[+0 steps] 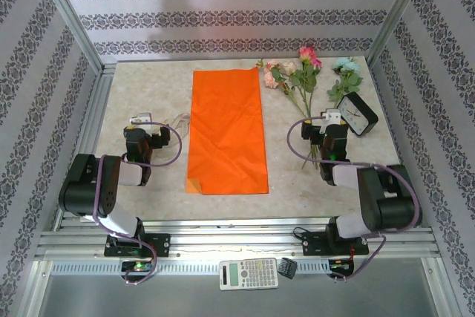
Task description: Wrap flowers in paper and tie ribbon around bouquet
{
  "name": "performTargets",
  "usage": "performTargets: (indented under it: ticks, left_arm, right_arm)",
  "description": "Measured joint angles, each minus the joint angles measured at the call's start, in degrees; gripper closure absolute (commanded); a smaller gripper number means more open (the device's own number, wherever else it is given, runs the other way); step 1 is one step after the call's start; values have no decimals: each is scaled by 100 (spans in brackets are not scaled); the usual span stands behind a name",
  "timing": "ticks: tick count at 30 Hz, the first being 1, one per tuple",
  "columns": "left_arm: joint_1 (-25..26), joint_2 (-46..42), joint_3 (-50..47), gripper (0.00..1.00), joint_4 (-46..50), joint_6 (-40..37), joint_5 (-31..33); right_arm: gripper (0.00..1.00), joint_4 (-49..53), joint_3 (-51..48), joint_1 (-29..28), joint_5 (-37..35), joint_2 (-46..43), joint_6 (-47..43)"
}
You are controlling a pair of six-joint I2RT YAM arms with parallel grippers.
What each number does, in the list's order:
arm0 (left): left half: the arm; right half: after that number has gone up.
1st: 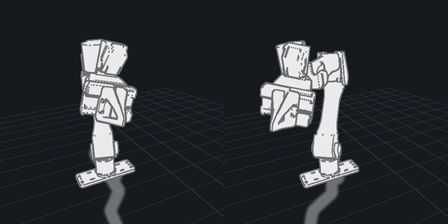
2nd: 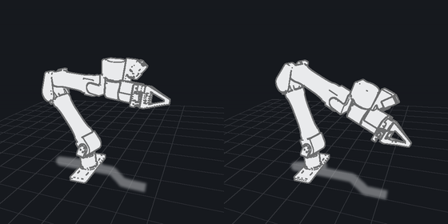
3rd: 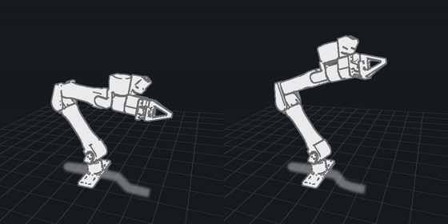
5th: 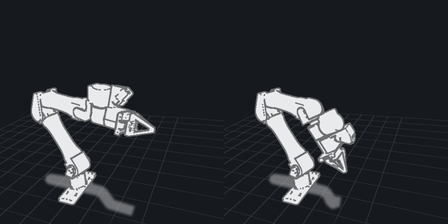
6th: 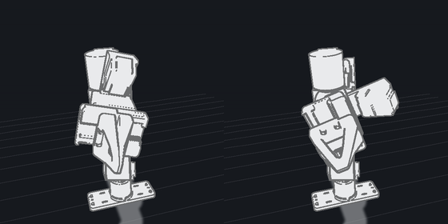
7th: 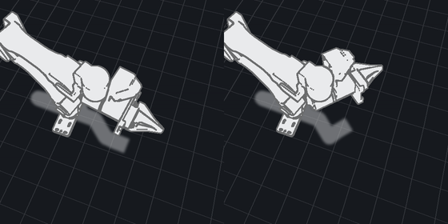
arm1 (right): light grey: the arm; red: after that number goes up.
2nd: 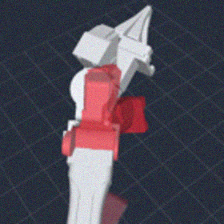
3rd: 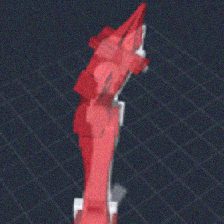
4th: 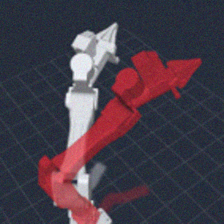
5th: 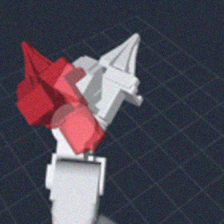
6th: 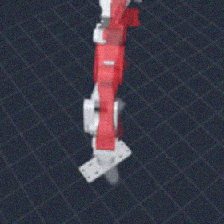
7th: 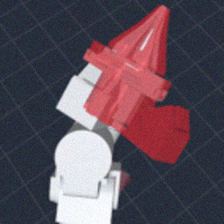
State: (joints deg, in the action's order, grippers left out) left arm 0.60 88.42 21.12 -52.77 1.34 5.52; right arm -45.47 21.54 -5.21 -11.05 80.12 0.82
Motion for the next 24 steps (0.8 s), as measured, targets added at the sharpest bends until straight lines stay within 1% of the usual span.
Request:
performTargets:
  ticks: [2,3,4,5,6,7,9,10,11,12,13,14,15,16,17,18,20,21,24]
  left_arm:
    - [240,-748,35,1,678,-24,323]
    - [337,-1121,138,1,1029,98,452]
    - [431,-1543,352,1,1519,354,575]
    - [470,-1882,645,1,1969,658,656]
    - [468,-2177,1064,1,2599,1174,678]
    - [466,-2380,1453,1,3084,1624,673]
    - [424,-2625,1980,1,3606,2594,339]
    - [380,-2632,2175,0,3882,3095,-46]
    - [378,-2599,2371,7,4242,3495,-372]
    - [387,-2514,2516,17,4546,3814,-643]
    - [409,-2406,2695,29,4924,4162,-931]
    - [466,-2210,2774,39,5353,4503,-1257]
    - [511,-2116,2745,45,5713,4763,-1510]
    - [546,-2074,2653,49,6039,4957,-1759]
    - [579,-2081,2492,53,6408,5193,-2026]
    - [586,-2127,2343,61,6771,5366,-2227]
    - [610,-2306,2004,76,7521,5670,-2559]
    - [610,-2402,1886,80,7799,5748,-2658]
    - [610,-2806,1615,87,8424,5974,-2883]
  right_arm:
    - [2,492,153,-363,-444,-750,-116]
    - [2,866,382,-560,-693,-1038,-13]
    - [2,1488,837,-732,-870,-1333,236]
    - [2,1985,1309,-817,-896,-1488,522]
    - [2,2363,1725,-852,-826,-1589,844]
    - [2,2734,2192,-839,-682,-1709,1416]
    - [18,3045,2614,-785,-164,-1880,2120]
    - [31,3383,2828,-863,-2,-1902,2363]
    - [44,3864,3115,-1119,20,-1799,2540]
    - [49,4192,3355,-1508,61,-1615,2577]
    - [49,4444,3552,-1945,157,-1412,2551]
    - [47,4717,3696,-2529,282,-1147,2535]
    - [44,4931,3746,-3001,435,-903,2514]
    - [43,5149,3751,-3517,640,-638,2472]
    - [42,5289,3751,-3847,828,-417,2441]
    - [42,5453,3759,-4299,1156,-39,2406]
    - [44,5740,3875,-4911,1633,732,2337]
    - [44,5827,3941,-5093,1786,1049,2321]
    - [46,6131,4245,-5482,2223,2026,2328]
